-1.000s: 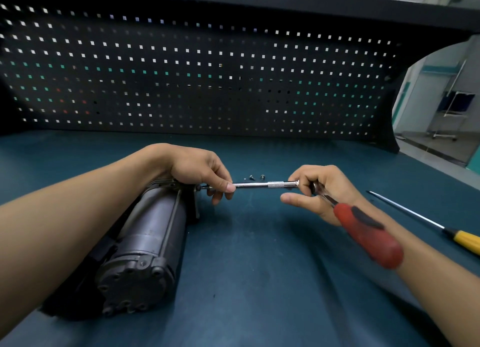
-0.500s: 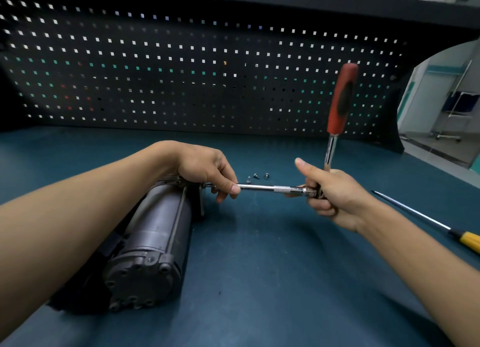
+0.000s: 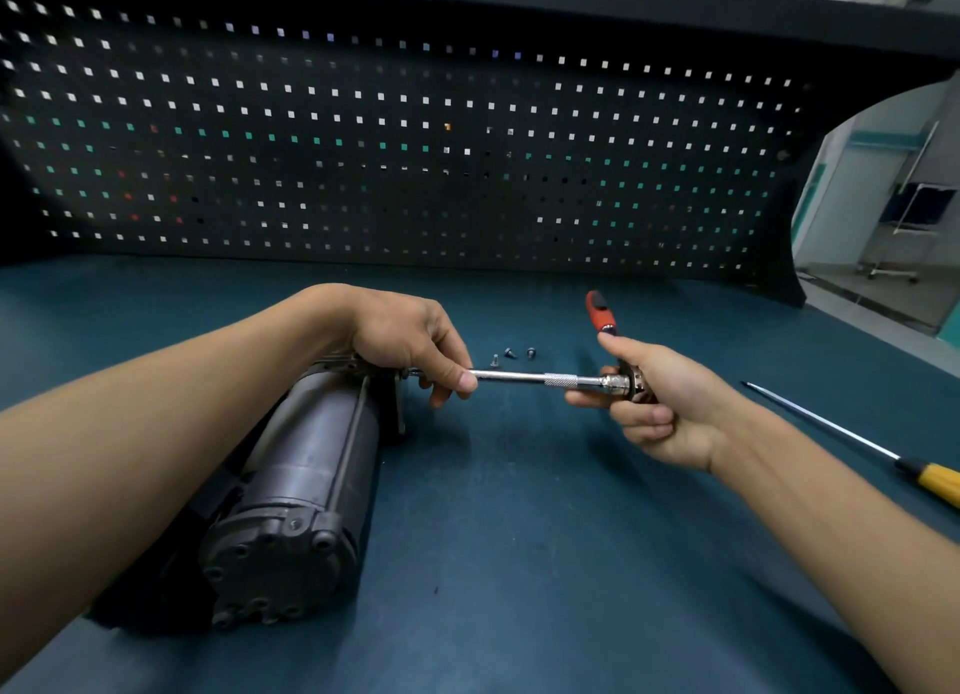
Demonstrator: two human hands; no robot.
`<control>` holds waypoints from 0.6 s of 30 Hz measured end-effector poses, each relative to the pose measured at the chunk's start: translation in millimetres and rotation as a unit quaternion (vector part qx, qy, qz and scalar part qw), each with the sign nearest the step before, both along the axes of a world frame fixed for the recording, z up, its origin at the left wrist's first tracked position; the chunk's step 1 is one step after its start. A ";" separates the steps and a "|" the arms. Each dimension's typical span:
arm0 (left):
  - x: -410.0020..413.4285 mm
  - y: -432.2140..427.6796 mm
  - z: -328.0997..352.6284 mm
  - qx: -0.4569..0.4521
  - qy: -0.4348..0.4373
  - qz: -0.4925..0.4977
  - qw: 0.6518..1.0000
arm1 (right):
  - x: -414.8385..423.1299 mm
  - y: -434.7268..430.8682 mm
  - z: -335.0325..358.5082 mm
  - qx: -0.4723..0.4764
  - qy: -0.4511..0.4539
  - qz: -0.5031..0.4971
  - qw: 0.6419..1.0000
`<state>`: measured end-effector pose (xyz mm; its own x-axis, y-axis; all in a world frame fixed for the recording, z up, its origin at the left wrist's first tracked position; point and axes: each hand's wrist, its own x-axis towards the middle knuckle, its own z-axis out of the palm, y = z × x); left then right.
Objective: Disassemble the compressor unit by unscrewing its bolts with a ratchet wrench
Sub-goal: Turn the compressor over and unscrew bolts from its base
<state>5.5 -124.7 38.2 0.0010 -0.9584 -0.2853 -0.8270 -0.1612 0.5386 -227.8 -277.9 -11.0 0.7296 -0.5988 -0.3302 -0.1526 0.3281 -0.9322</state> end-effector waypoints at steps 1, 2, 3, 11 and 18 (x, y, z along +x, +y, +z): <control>0.5 -0.3 -0.6 0.001 0.000 0.000 1.000 | 0.4 0.1 -1.6 0.000 0.004 -0.001 1.000; 0.8 -0.6 -1.2 0.000 0.000 -0.001 1.000 | 0.7 0.2 -2.5 -0.002 0.005 0.000 1.000; 1.3 -0.8 -1.0 0.000 -0.001 -0.004 1.000 | 1.0 0.2 -2.3 -0.007 0.004 0.002 1.000; 0.6 -0.1 0.0 -0.001 0.014 -0.018 1.000 | -0.1 6.7 -2.1 -0.157 -0.037 -0.002 0.987; 1.8 0.2 3.2 0.016 0.019 -0.017 1.000 | 3.4 11.5 -2.5 -0.266 -0.119 -0.041 0.956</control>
